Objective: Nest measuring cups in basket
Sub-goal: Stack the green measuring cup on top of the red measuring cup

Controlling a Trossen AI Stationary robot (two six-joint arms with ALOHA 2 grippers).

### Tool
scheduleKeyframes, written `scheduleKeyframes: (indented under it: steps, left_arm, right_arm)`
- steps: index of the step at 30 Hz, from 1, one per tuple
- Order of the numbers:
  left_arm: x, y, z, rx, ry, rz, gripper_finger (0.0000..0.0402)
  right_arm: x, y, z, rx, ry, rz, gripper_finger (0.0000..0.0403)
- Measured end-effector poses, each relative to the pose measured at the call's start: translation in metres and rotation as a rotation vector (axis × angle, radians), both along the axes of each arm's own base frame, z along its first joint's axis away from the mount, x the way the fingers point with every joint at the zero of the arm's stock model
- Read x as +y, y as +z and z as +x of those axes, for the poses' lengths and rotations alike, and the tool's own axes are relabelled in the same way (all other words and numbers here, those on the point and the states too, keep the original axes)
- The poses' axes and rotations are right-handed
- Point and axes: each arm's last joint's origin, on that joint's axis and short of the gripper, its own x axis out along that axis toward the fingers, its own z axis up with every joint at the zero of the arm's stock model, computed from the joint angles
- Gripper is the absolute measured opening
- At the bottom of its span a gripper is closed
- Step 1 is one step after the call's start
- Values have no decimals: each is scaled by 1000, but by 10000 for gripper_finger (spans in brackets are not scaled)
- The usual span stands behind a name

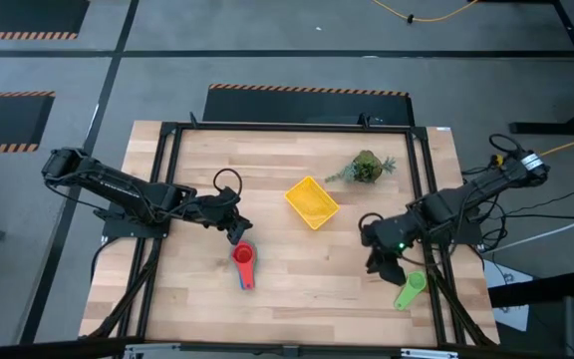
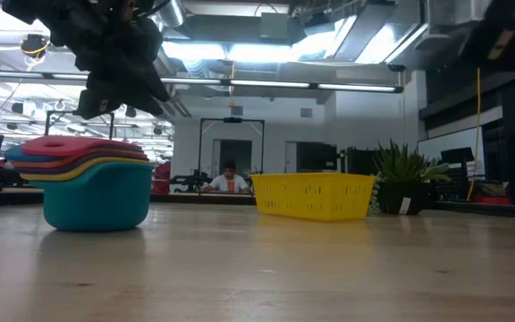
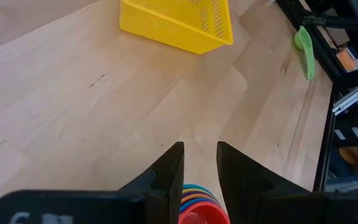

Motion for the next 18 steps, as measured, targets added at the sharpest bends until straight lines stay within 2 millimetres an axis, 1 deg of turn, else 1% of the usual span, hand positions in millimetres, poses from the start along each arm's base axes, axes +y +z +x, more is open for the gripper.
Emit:
scheduleKeyframes:
  steps: [5,9,13,18]
  left_arm:
    - [0,0,0,0,0,-1,89]
    - [0,0,0,0,-1,-1,89]
    - [0,0,0,0,0,-1,89]
    - [0,0,0,0,0,-2,89]
  right_arm:
    - [15,-3,-13,43,84,-19,99]
    - [26,-6,-27,127,110,-30,99]
    - [35,-9,-40,180,83,-86,99]
    - [37,-14,-55,246,-36,-198,99]
